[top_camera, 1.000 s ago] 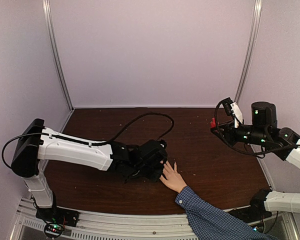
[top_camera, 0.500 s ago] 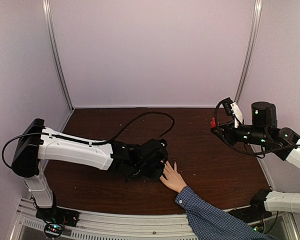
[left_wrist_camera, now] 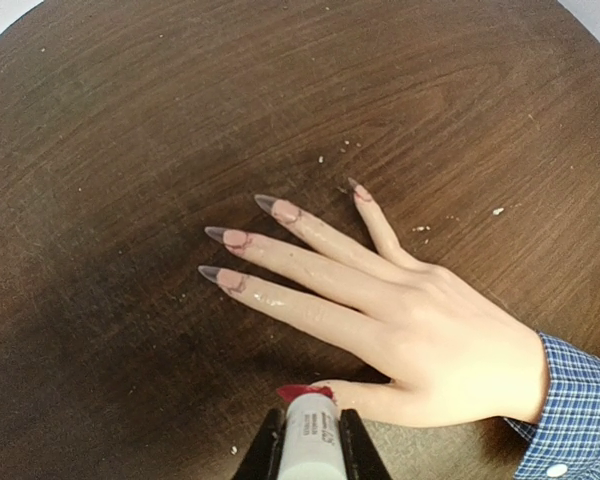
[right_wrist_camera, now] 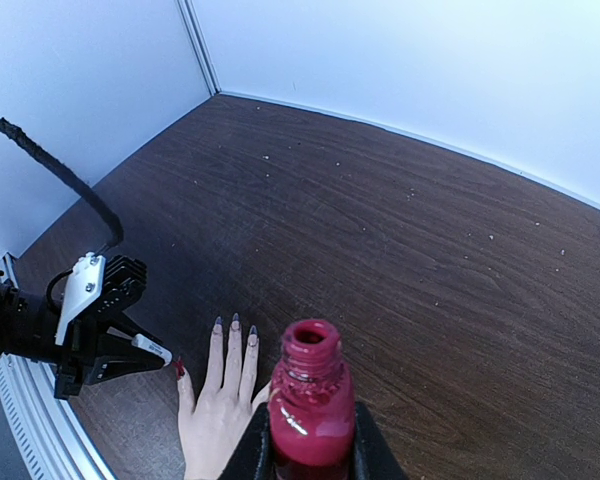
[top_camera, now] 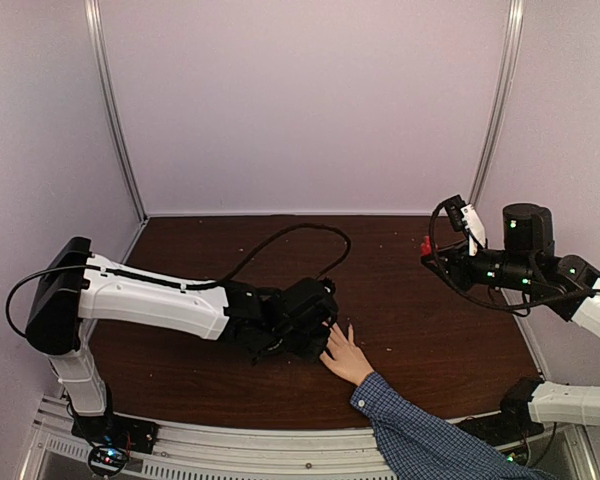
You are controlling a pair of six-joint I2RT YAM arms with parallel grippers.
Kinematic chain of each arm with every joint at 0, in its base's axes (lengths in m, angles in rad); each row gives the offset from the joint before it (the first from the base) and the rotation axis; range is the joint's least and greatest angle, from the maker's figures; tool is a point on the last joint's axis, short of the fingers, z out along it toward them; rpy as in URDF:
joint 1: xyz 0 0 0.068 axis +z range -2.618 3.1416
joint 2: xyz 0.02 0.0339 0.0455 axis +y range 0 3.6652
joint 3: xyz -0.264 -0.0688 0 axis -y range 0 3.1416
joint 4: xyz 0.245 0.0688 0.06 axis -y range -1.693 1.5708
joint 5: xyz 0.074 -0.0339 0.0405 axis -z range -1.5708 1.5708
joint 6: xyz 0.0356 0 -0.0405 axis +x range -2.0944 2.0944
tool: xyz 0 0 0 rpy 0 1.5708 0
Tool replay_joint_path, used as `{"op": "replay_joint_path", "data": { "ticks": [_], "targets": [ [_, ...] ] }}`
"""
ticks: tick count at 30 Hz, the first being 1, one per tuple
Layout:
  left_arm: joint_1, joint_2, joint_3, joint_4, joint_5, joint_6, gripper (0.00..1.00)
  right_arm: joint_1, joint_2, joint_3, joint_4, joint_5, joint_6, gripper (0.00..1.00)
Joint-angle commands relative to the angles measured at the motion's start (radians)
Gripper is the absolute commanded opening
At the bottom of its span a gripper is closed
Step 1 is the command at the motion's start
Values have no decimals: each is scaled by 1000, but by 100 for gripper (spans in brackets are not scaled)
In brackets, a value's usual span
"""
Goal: Paint the nails
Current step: Paint the nail with the hand.
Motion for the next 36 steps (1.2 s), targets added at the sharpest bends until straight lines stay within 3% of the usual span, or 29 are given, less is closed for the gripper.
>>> {"op": "replay_joint_path", "data": {
  "ticks": [1,36],
  "targets": [
    [2,10,28,-1,0,7,0,-9,-9,0,11,5,3,0],
    [44,-100,-80,37,-110,68,0,-9,-8,-2,11,4,3,0]
  ]
}}
